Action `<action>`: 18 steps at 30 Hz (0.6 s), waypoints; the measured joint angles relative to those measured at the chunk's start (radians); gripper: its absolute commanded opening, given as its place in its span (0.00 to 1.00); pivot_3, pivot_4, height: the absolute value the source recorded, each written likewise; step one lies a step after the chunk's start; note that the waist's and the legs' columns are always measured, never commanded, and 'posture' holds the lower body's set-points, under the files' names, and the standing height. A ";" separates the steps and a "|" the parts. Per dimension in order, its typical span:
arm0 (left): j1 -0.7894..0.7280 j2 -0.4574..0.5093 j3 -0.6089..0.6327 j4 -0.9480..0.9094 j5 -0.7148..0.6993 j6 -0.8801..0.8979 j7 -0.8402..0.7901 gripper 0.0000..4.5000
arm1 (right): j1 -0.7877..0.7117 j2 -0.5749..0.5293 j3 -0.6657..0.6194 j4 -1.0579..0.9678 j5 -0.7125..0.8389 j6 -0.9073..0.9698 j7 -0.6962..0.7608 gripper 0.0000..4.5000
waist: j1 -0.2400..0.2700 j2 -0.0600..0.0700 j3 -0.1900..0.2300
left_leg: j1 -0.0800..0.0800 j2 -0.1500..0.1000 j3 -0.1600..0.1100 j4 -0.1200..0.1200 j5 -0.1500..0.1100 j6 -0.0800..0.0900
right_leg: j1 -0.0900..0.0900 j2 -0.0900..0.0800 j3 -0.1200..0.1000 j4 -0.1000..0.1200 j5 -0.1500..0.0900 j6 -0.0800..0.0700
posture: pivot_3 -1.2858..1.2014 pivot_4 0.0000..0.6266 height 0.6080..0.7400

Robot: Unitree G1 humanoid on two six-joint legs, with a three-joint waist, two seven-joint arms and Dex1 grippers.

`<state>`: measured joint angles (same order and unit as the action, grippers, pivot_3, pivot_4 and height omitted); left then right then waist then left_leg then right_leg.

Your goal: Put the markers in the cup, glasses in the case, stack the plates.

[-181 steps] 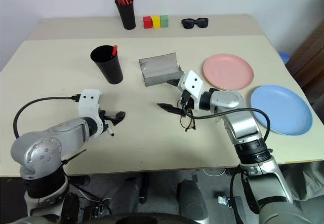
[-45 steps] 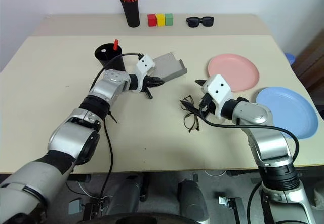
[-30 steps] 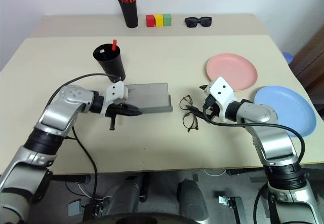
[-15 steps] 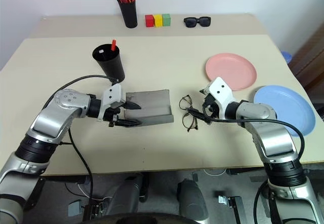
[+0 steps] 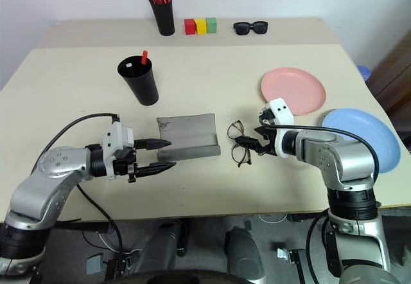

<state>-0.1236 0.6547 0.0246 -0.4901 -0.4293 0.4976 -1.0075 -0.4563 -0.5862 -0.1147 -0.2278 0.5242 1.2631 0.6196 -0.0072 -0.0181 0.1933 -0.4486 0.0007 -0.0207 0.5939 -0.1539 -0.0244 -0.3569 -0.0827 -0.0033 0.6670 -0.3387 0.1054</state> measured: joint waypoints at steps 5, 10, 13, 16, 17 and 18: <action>0.046 0.001 0.017 -0.036 -0.029 0.004 0.057 0.60 | -0.020 0.016 -0.012 0.028 0.015 0.040 -0.027 1.00 | -0.004 0.001 0.000 | 0.000 0.000 0.000 0.000 0.000 0.000 | 0.000 0.000 0.000 0.000 0.000 0.000 | 0.52 0.24 1.00; 0.082 0.013 0.026 -0.037 -0.030 -0.004 0.080 0.61 | -0.021 0.024 -0.012 0.047 0.029 0.062 -0.044 0.72 | -0.005 0.001 0.000 | 0.000 0.000 0.001 0.000 0.000 0.000 | -0.001 0.001 0.000 0.000 0.000 0.000 | 0.52 0.24 1.00; 0.095 0.016 0.030 -0.037 -0.030 -0.010 0.090 0.61 | -0.027 0.025 -0.012 0.055 0.038 0.073 -0.049 0.37 | -0.004 0.001 0.000 | 0.000 0.000 0.001 -0.001 0.000 0.000 | -0.001 0.001 0.000 0.000 0.000 0.000 | 0.52 0.24 1.00; 0.109 0.016 0.030 -0.036 -0.030 -0.013 0.098 0.61 | -0.038 0.028 -0.012 0.056 0.050 0.079 -0.053 0.04 | -0.004 0.001 0.000 | 0.000 0.000 0.001 0.000 0.000 0.001 | -0.001 0.001 0.000 0.000 0.000 0.000 | 0.52 0.24 1.00; 0.114 0.016 0.031 -0.036 -0.031 -0.014 0.100 0.61 | -0.042 0.029 -0.014 0.055 0.053 0.082 -0.054 0.02 | -0.004 0.001 0.000 | 0.000 0.000 0.001 -0.001 0.000 0.000 | -0.001 0.001 0.000 0.000 0.000 0.000 | 0.52 0.24 1.00; 0.118 0.016 0.031 -0.036 -0.032 -0.015 0.101 0.61 | -0.045 0.029 -0.016 0.055 0.060 0.084 -0.055 0.02 | -0.004 0.001 0.000 | 0.000 0.000 0.001 -0.001 0.000 0.000 | -0.001 0.001 0.000 0.000 0.000 0.000 | 0.52 0.24 1.00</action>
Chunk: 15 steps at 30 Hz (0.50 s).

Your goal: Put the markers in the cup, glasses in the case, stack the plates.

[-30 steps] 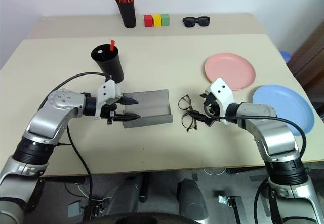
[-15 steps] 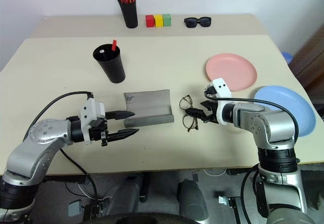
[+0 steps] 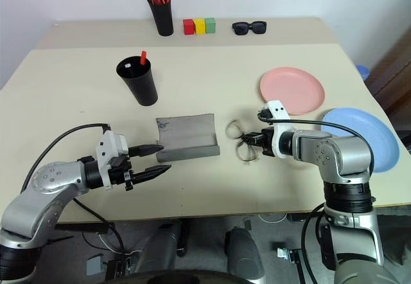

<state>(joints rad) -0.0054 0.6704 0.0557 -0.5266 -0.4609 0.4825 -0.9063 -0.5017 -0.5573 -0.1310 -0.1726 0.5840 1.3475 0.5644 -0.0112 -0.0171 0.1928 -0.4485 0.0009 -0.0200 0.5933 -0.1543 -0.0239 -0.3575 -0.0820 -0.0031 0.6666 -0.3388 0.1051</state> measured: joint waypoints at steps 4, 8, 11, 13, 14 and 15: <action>0.015 0.000 0.009 0.000 -0.002 -0.007 0.013 0.61 | -0.002 0.000 0.000 -0.001 0.010 0.006 -0.008 0.02 | 0.000 0.000 0.000 | 0.000 0.000 0.000 0.000 0.000 0.000 | 0.000 0.000 0.000 0.000 -0.001 -0.001 | 0.52 0.24 1.00; 0.052 -0.012 0.070 0.012 -0.008 -0.025 0.046 0.61 | -0.002 -0.094 0.071 -0.064 -0.016 -0.068 0.029 0.02 | 0.000 0.002 0.001 | -0.001 0.000 0.001 0.000 0.000 0.000 | -0.001 -0.001 0.000 -0.001 -0.002 -0.003 | 0.52 0.24 1.00; 0.092 -0.031 0.131 0.055 -0.002 -0.080 0.069 0.61 | -0.025 -0.190 0.149 -0.145 -0.047 -0.213 0.125 0.02 | -0.004 0.002 0.001 | 0.000 0.001 0.002 -0.001 -0.001 0.001 | -0.002 -0.001 0.001 -0.001 -0.002 -0.003 | 0.52 0.24 1.00; 0.111 -0.046 0.163 0.083 -0.001 -0.112 0.076 0.61 | -0.074 -0.199 0.185 -0.189 -0.053 -0.305 0.190 0.02 | -0.007 0.002 0.001 | 0.000 0.003 0.003 -0.001 -0.001 0.001 | -0.002 0.000 0.001 -0.002 -0.001 -0.004 | 0.52 0.24 1.00; 0.121 -0.052 0.176 0.100 -0.002 -0.130 0.076 0.61 | -0.109 -0.198 0.213 -0.207 -0.058 -0.356 0.224 0.02 | -0.008 0.002 0.001 | 0.000 0.004 0.004 -0.001 -0.001 0.001 | -0.003 0.001 0.001 -0.002 -0.001 -0.004 | 0.52 0.24 1.00; 0.126 -0.056 0.182 0.112 -0.002 -0.145 0.076 0.61 | -0.139 -0.194 0.234 -0.223 -0.062 -0.395 0.248 0.02 | -0.005 0.002 0.001 | 0.000 0.004 0.004 -0.002 -0.001 0.001 | -0.003 0.001 0.001 -0.002 -0.001 -0.004 | 0.52 0.24 1.00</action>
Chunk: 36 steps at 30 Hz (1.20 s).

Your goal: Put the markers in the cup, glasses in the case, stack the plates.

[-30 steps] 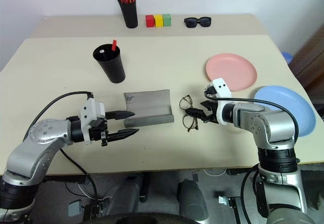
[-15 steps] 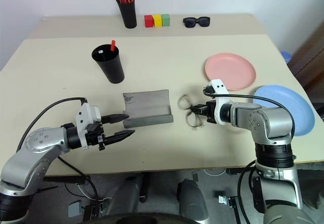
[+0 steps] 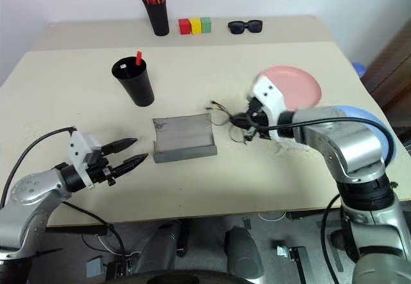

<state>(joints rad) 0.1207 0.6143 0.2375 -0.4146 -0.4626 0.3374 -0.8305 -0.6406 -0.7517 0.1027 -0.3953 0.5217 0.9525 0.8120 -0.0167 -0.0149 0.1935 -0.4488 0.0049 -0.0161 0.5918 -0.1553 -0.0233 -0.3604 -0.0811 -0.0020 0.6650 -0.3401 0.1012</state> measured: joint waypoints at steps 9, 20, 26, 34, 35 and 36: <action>0.062 -0.018 0.031 0.046 0.016 -0.102 0.011 0.61 | -0.211 0.200 0.315 0.204 -0.177 -0.253 0.136 0.02 | 0.000 -0.001 0.000 | 0.000 0.001 0.002 0.000 0.000 0.000 | -0.005 -0.002 0.002 -0.002 0.001 -0.002 | 0.52 0.24 1.00; 0.139 -0.018 0.032 -0.020 0.022 -0.109 0.046 0.61 | -0.233 0.261 0.417 0.423 -0.352 -0.380 0.226 0.02 | -0.002 0.000 0.000 | -0.002 0.001 0.004 -0.002 -0.001 -0.001 | -0.008 -0.002 0.003 -0.002 0.001 -0.003 | 0.52 0.24 1.00; 0.143 -0.018 0.033 -0.012 0.018 -0.127 0.046 0.61 | -0.198 0.233 0.417 0.393 -0.357 -0.378 0.295 0.53 | -0.002 0.000 0.000 | -0.002 0.002 0.005 -0.003 -0.001 -0.002 | -0.009 -0.002 0.005 -0.002 0.001 -0.003 | 0.52 0.24 1.00; 0.001 -0.041 0.025 0.001 -0.030 -0.007 0.137 0.40 | -0.187 0.261 0.359 0.373 -0.372 -0.397 0.236 0.64 | 0.004 -0.001 0.000 | -0.002 0.002 0.007 -0.002 -0.001 -0.001 | -0.010 -0.002 0.005 -0.001 0.003 -0.001 | 0.52 0.24 1.00; -0.048 -0.049 0.016 0.001 -0.043 0.041 0.166 0.29 | -0.174 0.256 0.344 0.358 -0.372 -0.399 0.229 0.64 | 0.008 -0.001 0.000 | -0.002 0.002 0.006 -0.002 -0.001 -0.001 | -0.009 -0.002 0.004 -0.001 0.004 0.000 | 0.52 0.24 1.00; -0.117 -0.060 -0.003 0.002 -0.054 0.097 0.200 0.18 | -0.152 0.250 0.325 0.338 -0.371 -0.401 0.218 0.64 | 0.014 -0.001 -0.001 | -0.003 0.002 0.006 0.000 -0.001 -0.001 | -0.009 -0.002 0.003 -0.001 0.004 0.000 | 0.52 0.24 1.00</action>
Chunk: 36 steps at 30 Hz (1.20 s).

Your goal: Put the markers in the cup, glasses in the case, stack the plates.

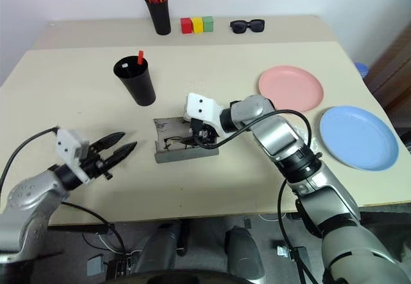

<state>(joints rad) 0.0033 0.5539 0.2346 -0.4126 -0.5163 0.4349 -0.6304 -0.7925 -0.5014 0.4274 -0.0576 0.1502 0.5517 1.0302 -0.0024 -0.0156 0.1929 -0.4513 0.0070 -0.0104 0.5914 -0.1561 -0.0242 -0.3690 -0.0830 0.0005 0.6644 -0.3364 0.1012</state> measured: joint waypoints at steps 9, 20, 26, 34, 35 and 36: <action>-0.464 -0.087 -0.182 0.148 0.006 0.348 0.196 0.00 | 0.189 -0.093 -0.117 -0.168 0.000 0.010 -0.081 0.64 | -0.005 -0.001 0.000 | 0.000 -0.001 0.001 0.002 0.001 0.001 | 0.005 0.006 -0.001 0.002 0.002 0.004 | 0.52 0.24 1.00; -0.829 -0.198 -0.237 0.530 0.028 0.668 0.275 0.00 | 0.460 -0.199 -0.296 -0.384 0.013 0.003 -0.164 0.64 | -0.011 -0.002 0.000 | 0.002 -0.002 0.001 0.004 0.001 0.001 | 0.007 0.006 -0.001 0.002 0.001 0.006 | 0.52 0.24 1.00; -0.851 -0.203 -0.276 0.616 0.033 0.696 0.208 0.00 | 0.504 -0.201 -0.321 -0.412 0.020 0.014 -0.200 0.64 | -0.009 -0.002 0.000 | 0.002 -0.001 0.001 0.003 0.001 0.000 | 0.007 0.007 -0.001 0.002 0.001 0.006 | 0.52 0.24 1.00; -0.763 -0.110 -0.320 0.447 0.023 0.706 0.076 0.00 | 0.494 -0.202 -0.317 -0.373 0.018 0.011 -0.217 0.64 | -0.008 -0.002 0.000 | 0.002 -0.001 0.001 0.003 0.001 0.000 | 0.008 0.006 -0.001 0.002 0.001 0.006 | 0.52 0.24 1.00; -0.743 -0.099 -0.323 0.419 0.022 0.706 0.063 0.00 | 0.489 -0.201 -0.316 -0.366 0.017 0.010 -0.219 0.64 | -0.008 -0.002 0.000 | 0.002 -0.001 0.001 0.003 0.001 0.000 | 0.008 0.006 -0.001 0.002 0.001 0.006 | 0.52 0.24 1.00; -0.725 -0.090 -0.324 0.392 0.019 0.705 0.055 0.00 | 0.483 -0.199 -0.314 -0.360 0.017 0.009 -0.221 0.64 | -0.008 -0.002 0.000 | 0.002 -0.001 0.001 0.003 0.001 0.000 | 0.008 0.006 -0.001 0.002 0.001 0.006 | 0.52 0.24 1.00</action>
<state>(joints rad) -0.7221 0.4635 -0.0893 -0.0206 -0.4970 1.1403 -0.5751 -0.3099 -0.7007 0.1135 -0.4175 0.1671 0.5604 0.8096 -0.0106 -0.0174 0.1934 -0.4492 0.0060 -0.0091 0.5946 -0.1548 -0.0243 -0.3614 -0.0771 -0.0002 0.6662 -0.3350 0.1070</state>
